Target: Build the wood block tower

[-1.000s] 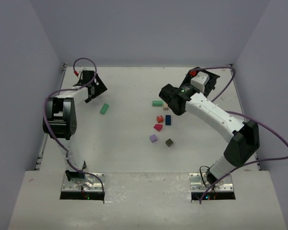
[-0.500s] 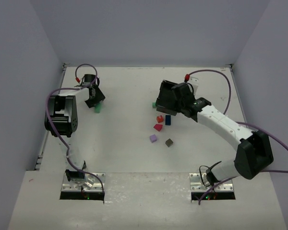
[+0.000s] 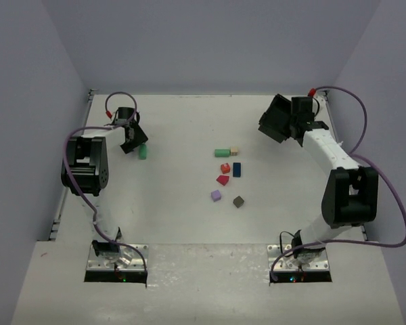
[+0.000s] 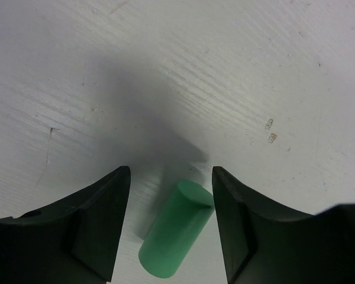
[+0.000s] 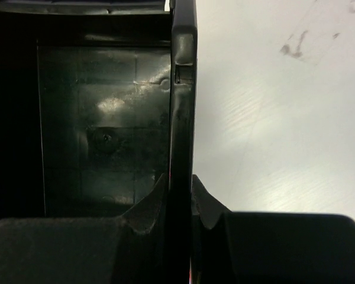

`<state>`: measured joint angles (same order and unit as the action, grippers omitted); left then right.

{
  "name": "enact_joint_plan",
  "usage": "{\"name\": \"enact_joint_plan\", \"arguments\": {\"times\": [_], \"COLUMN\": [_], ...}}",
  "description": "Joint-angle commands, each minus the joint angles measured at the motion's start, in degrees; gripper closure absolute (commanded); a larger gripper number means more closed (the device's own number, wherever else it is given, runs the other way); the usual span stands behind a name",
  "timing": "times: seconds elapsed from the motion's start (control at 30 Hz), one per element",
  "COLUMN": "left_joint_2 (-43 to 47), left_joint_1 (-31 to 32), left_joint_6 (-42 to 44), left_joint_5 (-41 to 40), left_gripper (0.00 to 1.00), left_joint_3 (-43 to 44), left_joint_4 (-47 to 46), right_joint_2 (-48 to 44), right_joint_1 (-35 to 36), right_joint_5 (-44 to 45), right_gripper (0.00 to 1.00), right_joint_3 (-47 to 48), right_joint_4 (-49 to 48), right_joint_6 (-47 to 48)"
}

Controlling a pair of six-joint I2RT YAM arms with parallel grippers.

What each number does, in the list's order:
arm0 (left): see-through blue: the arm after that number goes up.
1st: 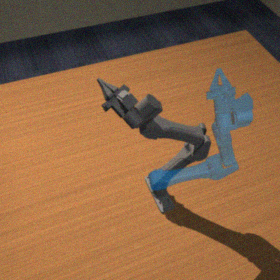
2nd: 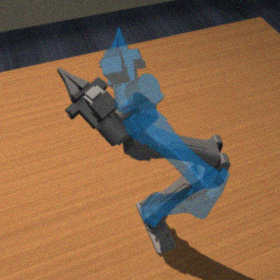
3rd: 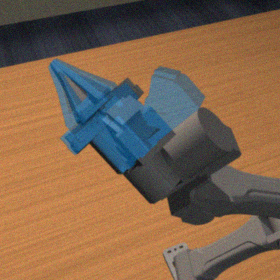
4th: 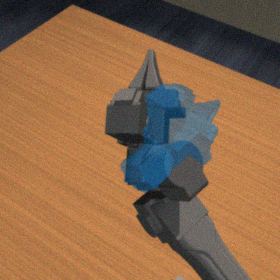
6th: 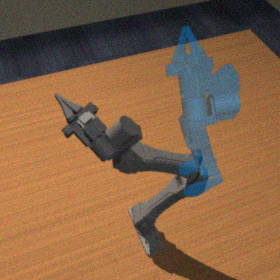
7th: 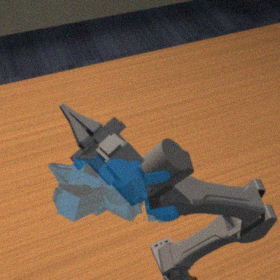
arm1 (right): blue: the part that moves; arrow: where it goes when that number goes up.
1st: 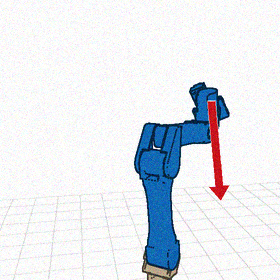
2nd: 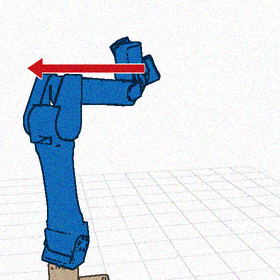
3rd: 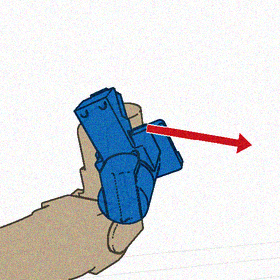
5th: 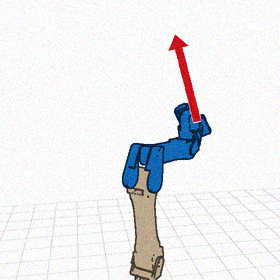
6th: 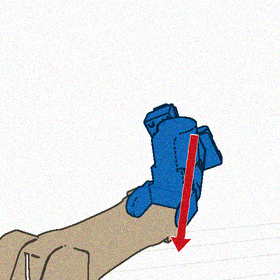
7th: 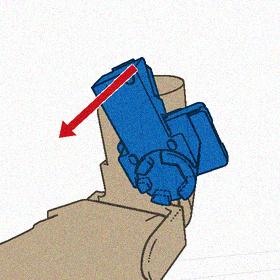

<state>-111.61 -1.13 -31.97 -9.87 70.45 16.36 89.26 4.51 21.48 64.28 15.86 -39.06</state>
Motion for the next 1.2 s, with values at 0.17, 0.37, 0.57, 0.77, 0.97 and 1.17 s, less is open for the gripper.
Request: {"name": "enact_joint_plan", "arguments": {"times": [0.17, 0.37, 0.57, 0.77, 0.97, 1.17], "left_joint_2": [1.83, 1.31, 1.31, 1.40, 1.35, 1.92], "left_joint_1": [-0.02, 0.57, 2.27, 3.02, 3.87, 4.36], "left_joint_6": [-0.06, 0.59, 0.85, 1.20, 1.29, 1.47], "left_joint_5": [1.99, 1.73, 0.79, 1.17, 1.10, 1.15], "left_gripper": [0.44, 0.43, 0.43, 0.43, 0.43, 0.43], "left_joint_3": [-2.60, -2.08, -2.07, -2.32, -2.58, -3.17], "left_joint_4": [0.58, 0.70, 0.96, 0.64, 0.54, 0.21], "right_joint_2": [15.41, 22.77, 25.66, 25.05, 21.87, 15.62], "right_joint_1": [-8.78, -10.60, -12.42, -12.50, -12.50, -12.35], "right_joint_5": [3.83, 4.87, 0.94, -1.37, -3.80, -9.42], "right_gripper": [1.00, 0.98, 0.85, 0.13, 0.01, 0.01], "right_joint_3": [12.71, 17.14, 17.98, 17.29, 16.66, 13.44], "right_joint_4": [-2.06, -1.33, 0.31, 0.88, 1.50, -0.90], "right_joint_6": [3.99, 4.13, 0.81, 1.04, 2.30, 5.09]}}
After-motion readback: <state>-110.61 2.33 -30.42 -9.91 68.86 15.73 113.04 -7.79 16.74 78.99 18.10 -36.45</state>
